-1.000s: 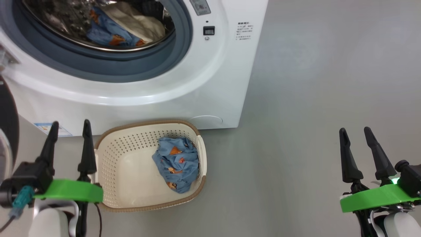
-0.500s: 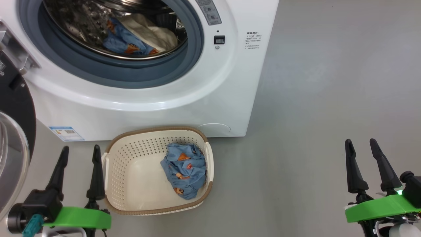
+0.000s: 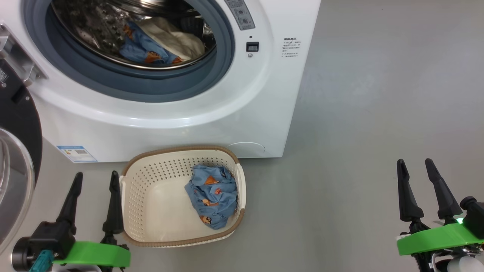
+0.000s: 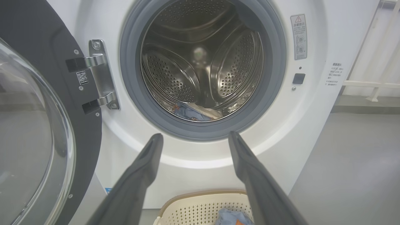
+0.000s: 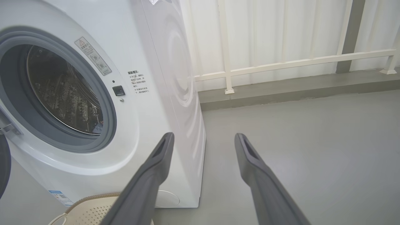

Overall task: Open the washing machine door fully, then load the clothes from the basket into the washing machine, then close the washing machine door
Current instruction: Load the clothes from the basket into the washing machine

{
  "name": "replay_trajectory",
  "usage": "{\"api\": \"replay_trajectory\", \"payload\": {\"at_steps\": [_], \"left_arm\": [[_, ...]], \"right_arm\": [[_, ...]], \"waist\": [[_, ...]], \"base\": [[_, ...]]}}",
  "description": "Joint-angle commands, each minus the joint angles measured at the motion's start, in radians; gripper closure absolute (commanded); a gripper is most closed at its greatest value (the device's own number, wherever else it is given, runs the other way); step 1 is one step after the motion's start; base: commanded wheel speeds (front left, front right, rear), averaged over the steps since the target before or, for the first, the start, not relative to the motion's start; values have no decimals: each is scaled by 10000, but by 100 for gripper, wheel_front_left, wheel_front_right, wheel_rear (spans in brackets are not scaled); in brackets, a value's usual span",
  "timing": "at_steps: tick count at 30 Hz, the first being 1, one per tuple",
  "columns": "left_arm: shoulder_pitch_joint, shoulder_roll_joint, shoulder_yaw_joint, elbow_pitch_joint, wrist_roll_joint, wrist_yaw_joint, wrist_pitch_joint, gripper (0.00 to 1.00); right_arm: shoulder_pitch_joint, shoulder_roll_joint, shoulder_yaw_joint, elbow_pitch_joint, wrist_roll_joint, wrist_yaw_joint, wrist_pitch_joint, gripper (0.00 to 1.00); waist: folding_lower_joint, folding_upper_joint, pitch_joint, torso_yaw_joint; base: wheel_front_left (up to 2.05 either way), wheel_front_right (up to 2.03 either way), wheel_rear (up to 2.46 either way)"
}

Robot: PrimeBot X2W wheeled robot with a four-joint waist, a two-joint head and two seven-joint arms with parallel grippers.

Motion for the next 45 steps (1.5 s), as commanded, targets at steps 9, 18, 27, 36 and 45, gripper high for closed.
{"api": "replay_trajectory", "payload": {"at_steps": [9, 18, 27, 36, 45], "left_arm": [[-287, 83, 136, 221, -401, -20, -63, 0], [-949, 224, -85, 1113, -646, -20, -63, 0], [-1765, 534, -307, 2275, -836, -20, -63, 0], [-2962, 966, -798, 4098, -1031, -21, -63, 0], [-4274, 1516, -1453, 5858, -1143, -21, -63, 0]], "right_arm": [[-156, -55, 265, -357, -63, 44, -80, 0], [-817, 137, 354, -460, -90, 44, -80, 0], [-1421, 387, 472, -447, -95, 44, -80, 0], [-1967, 633, 646, -488, -59, 44, -80, 0], [-2594, 756, 888, -517, 30, 44, -80, 0]], "waist": [[0, 0, 459, -122], [0, 0, 1656, -435], [0, 0, 2435, -798], [0, 0, 3425, -1180], [0, 0, 4637, -1736]], "base": [[0, 0, 0], [0, 0, 0], [0, 0, 0], [0, 0, 0], [0, 0, 0]]}}
